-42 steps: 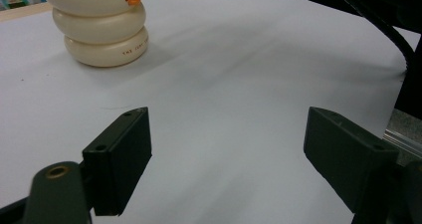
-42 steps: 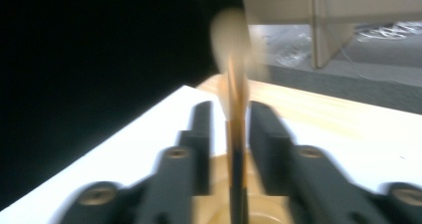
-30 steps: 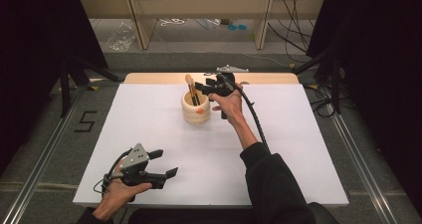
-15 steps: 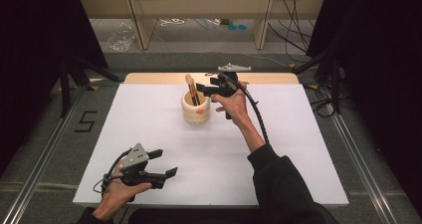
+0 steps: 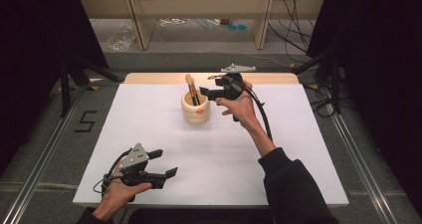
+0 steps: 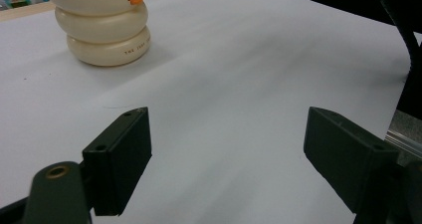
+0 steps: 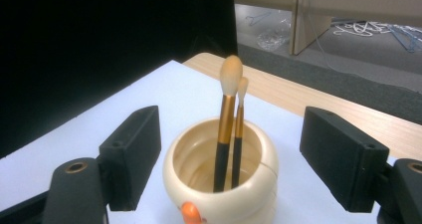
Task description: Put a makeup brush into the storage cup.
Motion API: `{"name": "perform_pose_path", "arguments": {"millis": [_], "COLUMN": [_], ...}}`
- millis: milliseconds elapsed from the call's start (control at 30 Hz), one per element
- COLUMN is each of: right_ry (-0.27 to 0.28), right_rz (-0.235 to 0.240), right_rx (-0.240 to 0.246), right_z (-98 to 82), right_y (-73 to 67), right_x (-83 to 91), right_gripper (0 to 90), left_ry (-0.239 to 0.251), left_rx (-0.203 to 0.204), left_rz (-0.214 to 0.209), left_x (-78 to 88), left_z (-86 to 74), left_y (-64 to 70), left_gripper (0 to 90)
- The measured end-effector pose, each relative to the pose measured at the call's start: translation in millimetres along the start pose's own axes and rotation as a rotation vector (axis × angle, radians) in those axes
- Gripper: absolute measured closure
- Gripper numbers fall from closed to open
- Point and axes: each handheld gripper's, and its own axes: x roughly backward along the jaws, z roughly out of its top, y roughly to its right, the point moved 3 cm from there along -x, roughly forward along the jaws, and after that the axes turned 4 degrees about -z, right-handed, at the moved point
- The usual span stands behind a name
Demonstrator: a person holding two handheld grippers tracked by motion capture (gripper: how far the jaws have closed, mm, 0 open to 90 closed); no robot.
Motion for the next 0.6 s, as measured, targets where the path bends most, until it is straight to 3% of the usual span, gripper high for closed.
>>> {"name": "perform_pose_path", "arguments": {"millis": [233, 600], "right_ry": [-0.008, 0.010], "right_rz": [-0.006, 0.025], "right_rx": [0.029, 0.038], "right_z": [-3.9, -6.9], "right_y": [-0.5, -11.0], "right_x": [15.4, 33.2], "right_gripper": [23.2, 21.9], "left_ry": [0.002, 0.000], "left_rx": [-0.001, 0.000], "left_rz": [-0.005, 0.002], "left_x": [-0.8, -0.1], "left_z": [0.0, 0.0], "left_y": [0.2, 0.1], "left_gripper": [18.7, 18.8]}}
